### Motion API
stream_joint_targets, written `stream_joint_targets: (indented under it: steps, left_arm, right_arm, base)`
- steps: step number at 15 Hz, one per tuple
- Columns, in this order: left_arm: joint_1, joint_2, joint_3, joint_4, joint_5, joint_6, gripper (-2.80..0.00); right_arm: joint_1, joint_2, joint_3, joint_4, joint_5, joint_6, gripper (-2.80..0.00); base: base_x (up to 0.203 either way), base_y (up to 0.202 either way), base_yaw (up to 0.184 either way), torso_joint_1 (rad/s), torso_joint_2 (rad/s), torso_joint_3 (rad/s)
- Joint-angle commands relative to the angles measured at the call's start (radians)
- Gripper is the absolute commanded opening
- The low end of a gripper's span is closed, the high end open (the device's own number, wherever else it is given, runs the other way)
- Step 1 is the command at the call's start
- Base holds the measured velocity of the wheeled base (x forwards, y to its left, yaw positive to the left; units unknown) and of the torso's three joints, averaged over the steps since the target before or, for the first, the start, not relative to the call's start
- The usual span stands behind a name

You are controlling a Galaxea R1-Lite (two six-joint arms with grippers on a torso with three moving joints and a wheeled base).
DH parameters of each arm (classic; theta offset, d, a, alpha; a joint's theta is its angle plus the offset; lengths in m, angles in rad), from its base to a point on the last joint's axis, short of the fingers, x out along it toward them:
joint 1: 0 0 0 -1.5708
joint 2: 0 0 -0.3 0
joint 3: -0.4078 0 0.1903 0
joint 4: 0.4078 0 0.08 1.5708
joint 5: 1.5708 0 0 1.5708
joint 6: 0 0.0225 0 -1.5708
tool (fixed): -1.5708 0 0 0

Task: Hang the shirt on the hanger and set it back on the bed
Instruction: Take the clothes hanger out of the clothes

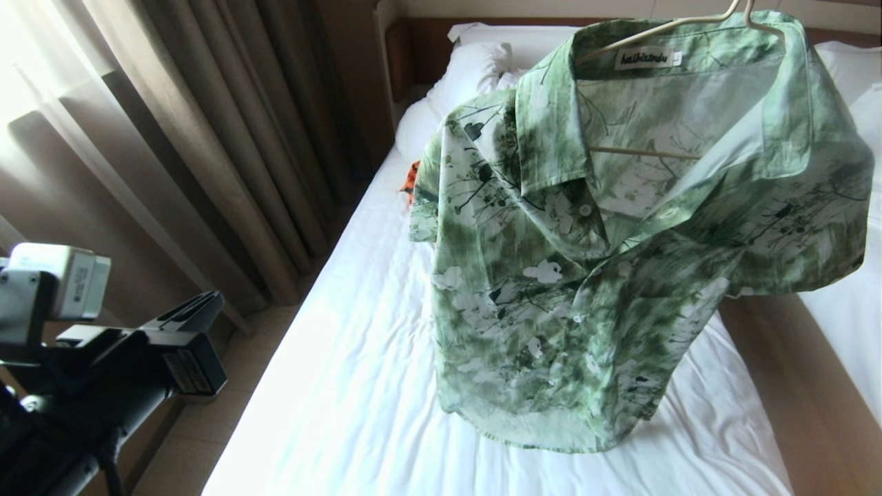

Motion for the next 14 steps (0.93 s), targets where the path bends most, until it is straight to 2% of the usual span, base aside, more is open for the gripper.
stream_joint_targets:
  steps: [1,14]
  left_arm:
    - [0.001,0.004,-0.003,-0.005,0.003,0.000,-2.80]
    - [0.007,0.039,-0.010,-0.005,-0.005,-0.068,-2.80]
  right_arm:
    - [0.001,0.001,-0.002,0.001,0.003,-0.003,-2.80]
    - [-0.019,0.023,-0.032,-0.036,0.013,0.000,-2.80]
  base:
    - [0.000,0.000,0.000,0.000,0.00,0.000]
    - [0.000,0.000,0.000,0.000,0.00,0.000]
